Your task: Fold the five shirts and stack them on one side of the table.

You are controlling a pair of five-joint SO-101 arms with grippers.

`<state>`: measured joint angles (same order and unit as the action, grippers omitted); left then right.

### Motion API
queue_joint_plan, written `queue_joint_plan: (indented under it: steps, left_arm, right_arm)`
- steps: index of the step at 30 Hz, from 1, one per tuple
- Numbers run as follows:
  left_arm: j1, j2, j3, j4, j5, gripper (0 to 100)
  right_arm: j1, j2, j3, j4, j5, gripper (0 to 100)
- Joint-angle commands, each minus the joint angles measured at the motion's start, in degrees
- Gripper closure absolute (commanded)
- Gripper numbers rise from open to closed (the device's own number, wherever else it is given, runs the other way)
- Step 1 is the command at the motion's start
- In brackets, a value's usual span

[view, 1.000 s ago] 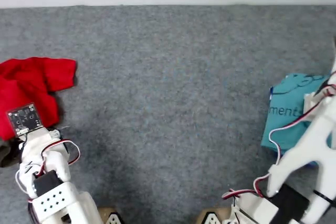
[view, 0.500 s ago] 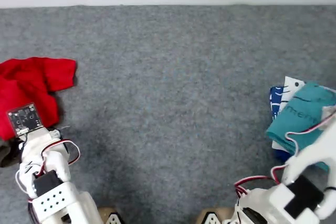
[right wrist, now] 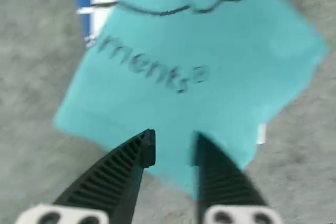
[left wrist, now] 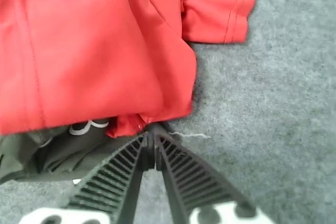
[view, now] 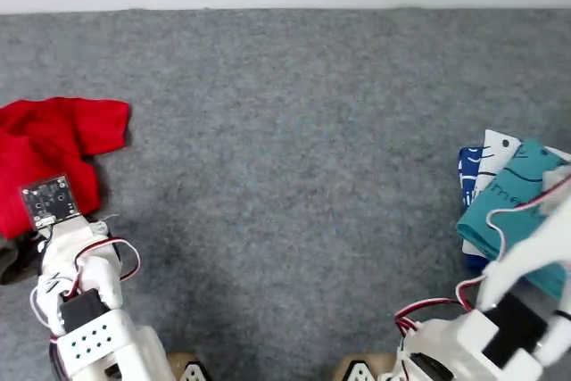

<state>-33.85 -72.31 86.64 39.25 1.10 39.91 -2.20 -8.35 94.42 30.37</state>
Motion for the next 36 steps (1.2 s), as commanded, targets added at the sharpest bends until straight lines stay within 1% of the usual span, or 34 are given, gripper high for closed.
queue_joint_plan:
  steps: [1,3,5,10,13,20,23,27,30,33,36]
  left_arm:
    - [0.35,-0.88,-0.4,-1.41,-0.7,98]
    - [0.35,-0.88,-0.4,-1.41,-0.7,98]
    - [0.35,-0.7,-0.4,-1.41,-0.7,98]
    - [0.53,-0.7,-0.4,-1.41,-0.7,98]
    - [2.11,-0.7,-0.31,-1.41,-0.7,98]
    - [2.64,-0.7,-0.31,-1.41,-0.7,98]
    - [4.31,-0.7,-0.57,-1.14,-1.49,98]
    - [5.19,-0.7,-4.18,1.05,-7.91,98]
    - [5.27,-0.53,-10.07,5.36,-12.04,98]
    - [5.36,0.18,-16.31,10.29,-14.95,98]
    - [5.36,5.45,-22.55,14.07,-17.41,98]
  right_arm:
    - [-1.98,0.31,-0.26,2.68,-6.59,96.1]
    - [-4.62,1.27,3.25,2.51,-11.16,99.2]
    - [-7.78,3.03,8.0,1.36,-13.27,98.5]
    - [-14.73,6.2,19.08,-9.36,-14.95,98.5]
    - [-17.63,4.53,20.31,-11.03,-16.09,98.5]
    - [-19.74,-10.77,20.31,-6.37,-16.53,98.5]
    - [-19.74,-18.07,20.66,-3.21,-16.53,98.5]
    - [-19.47,-24.75,20.75,2.42,-16.26,98.5]
    - [-19.56,-27.47,20.84,6.81,-16.44,98.5]
    - [-19.38,-29.14,20.84,7.96,-16.62,98.5]
    - [-19.74,-30.64,20.92,8.22,-16.62,98.5]
